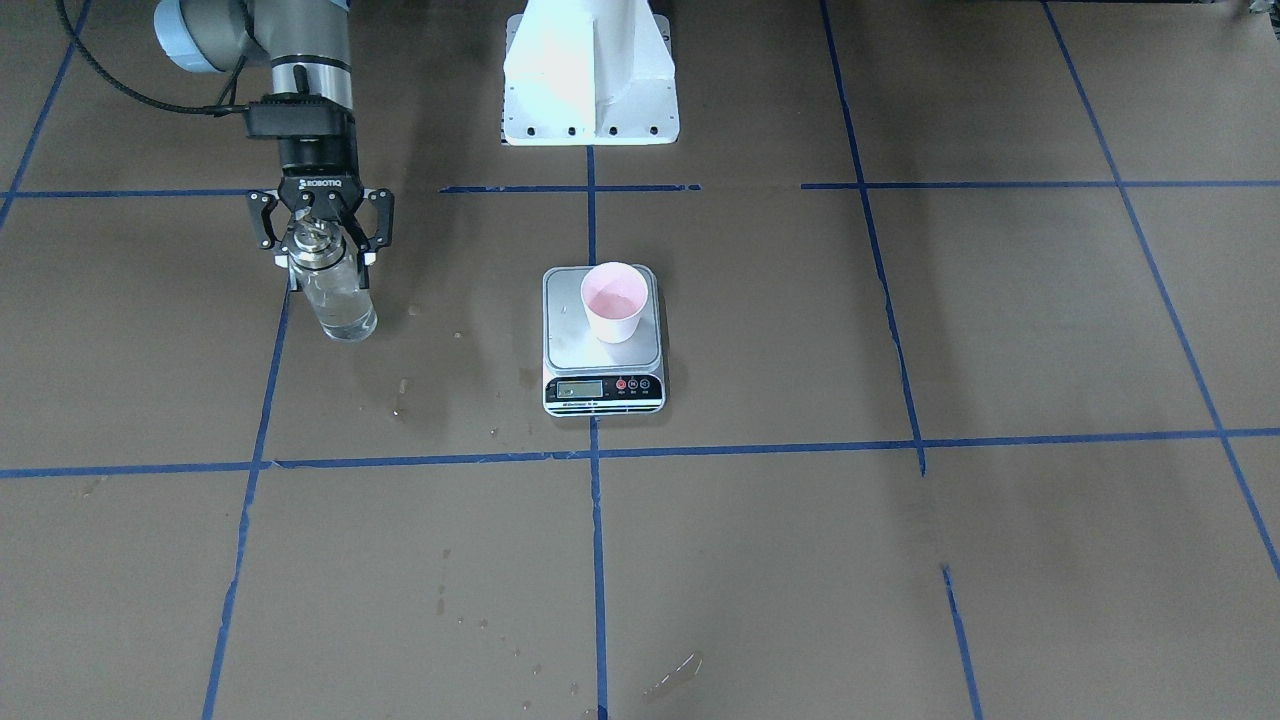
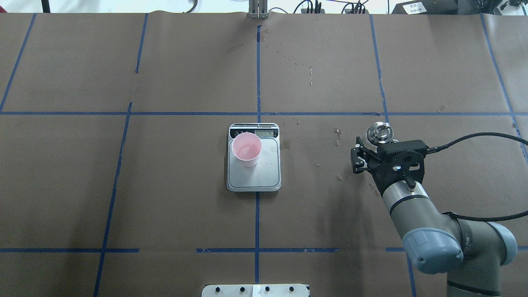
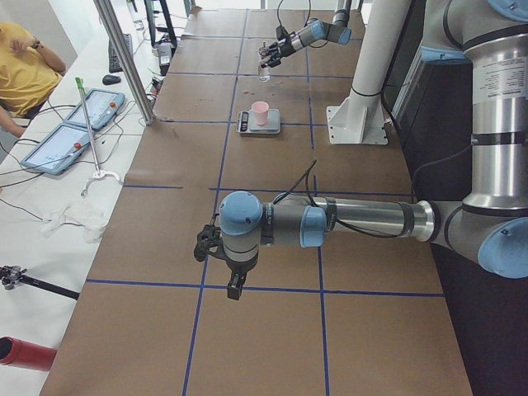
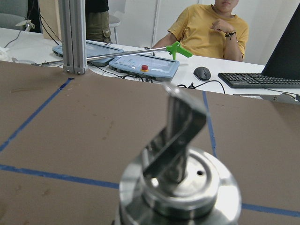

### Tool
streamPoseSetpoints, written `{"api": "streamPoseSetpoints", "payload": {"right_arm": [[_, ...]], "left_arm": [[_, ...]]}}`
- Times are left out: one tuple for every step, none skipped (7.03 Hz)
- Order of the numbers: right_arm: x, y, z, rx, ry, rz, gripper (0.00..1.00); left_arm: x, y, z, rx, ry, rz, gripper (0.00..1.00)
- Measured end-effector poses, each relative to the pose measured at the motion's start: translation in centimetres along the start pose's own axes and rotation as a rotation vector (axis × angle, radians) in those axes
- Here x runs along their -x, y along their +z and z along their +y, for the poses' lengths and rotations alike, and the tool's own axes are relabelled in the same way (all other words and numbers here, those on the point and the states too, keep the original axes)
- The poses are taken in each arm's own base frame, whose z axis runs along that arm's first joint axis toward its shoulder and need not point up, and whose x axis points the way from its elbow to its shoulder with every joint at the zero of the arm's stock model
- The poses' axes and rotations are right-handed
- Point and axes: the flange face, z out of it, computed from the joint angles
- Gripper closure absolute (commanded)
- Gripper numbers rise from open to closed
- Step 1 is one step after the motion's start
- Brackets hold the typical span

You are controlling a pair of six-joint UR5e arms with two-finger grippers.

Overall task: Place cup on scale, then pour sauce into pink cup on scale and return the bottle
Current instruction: 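Lower the bottle with the right gripper onto the table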

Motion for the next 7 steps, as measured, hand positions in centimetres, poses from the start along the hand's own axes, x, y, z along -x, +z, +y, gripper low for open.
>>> {"api": "streamPoseSetpoints", "payload": {"right_arm": [[-1.0, 0.2, 0.8, 0.024, -0.007, 0.009, 1.0], [-1.3, 0.3, 1.3, 0.043, 0.003, 0.01, 1.0], [-1.6, 0.4, 1.5, 0.056, 0.017, 0.011, 1.0], [-1.9, 0.5, 1.6, 0.07, 0.024, 0.012, 1.0], [-2.2, 0.7, 1.6, 0.076, 0.028, 0.016, 1.0], [-2.4, 0.9, 1.4, 0.081, 0.032, 0.018, 1.0], [-2.7, 1.0, 1.2, 0.087, 0.036, 0.02, 1.0]], "left_arm": [[0.0, 0.0, 0.0, 0.0, 0.0, 0.0, 0.0], [0.0, 0.0, 0.0, 0.0, 0.0, 0.0, 0.0], [0.0, 0.0, 0.0, 0.0, 0.0, 0.0, 0.0], [0.0, 0.0, 0.0, -0.001, 0.001, 0.0, 0.0], [0.0, 0.0, 0.0, -0.001, 0.001, 0.0, 0.0], [0.0, 0.0, -0.1, -0.002, 0.003, -0.001, 0.0], [-0.1, -0.1, -0.1, -0.006, 0.007, -0.001, 0.0]]}}
